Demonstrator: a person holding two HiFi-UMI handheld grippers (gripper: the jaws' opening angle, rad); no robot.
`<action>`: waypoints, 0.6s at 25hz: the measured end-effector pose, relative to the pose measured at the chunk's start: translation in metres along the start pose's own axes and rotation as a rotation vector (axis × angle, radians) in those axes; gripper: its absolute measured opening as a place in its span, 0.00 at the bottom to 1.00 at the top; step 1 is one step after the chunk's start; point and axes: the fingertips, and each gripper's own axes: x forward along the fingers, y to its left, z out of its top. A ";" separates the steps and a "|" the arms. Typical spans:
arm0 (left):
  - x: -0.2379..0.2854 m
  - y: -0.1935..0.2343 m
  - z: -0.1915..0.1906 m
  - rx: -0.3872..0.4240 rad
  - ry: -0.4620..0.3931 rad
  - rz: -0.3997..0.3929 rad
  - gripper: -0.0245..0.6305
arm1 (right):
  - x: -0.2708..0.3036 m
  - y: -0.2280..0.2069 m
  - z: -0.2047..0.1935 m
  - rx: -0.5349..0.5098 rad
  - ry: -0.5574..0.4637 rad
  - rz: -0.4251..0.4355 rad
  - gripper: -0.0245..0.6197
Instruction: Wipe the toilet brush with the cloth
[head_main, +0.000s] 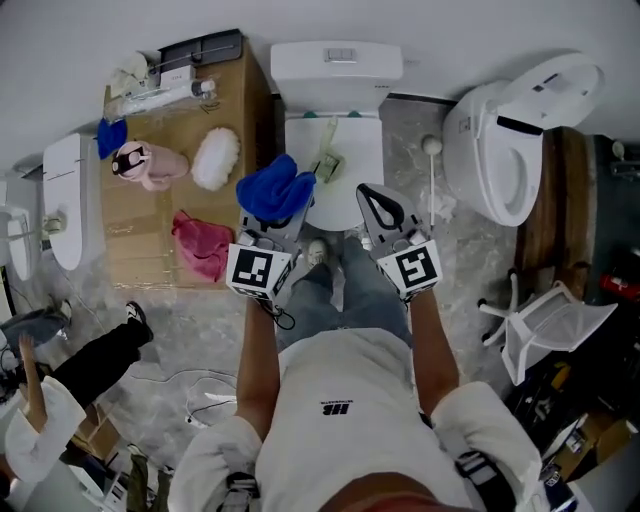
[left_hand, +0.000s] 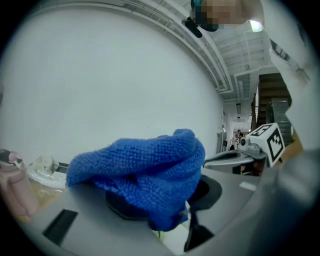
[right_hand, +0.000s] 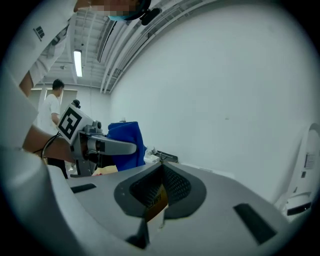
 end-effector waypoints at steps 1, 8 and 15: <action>-0.005 -0.003 0.003 0.003 0.003 -0.003 0.32 | -0.006 0.003 0.004 0.008 0.000 -0.009 0.03; -0.031 -0.028 0.020 0.032 0.012 -0.044 0.31 | -0.037 0.018 0.030 0.018 -0.020 -0.064 0.03; -0.057 -0.054 0.029 0.029 0.010 -0.068 0.31 | -0.059 0.039 0.047 0.020 -0.033 -0.083 0.03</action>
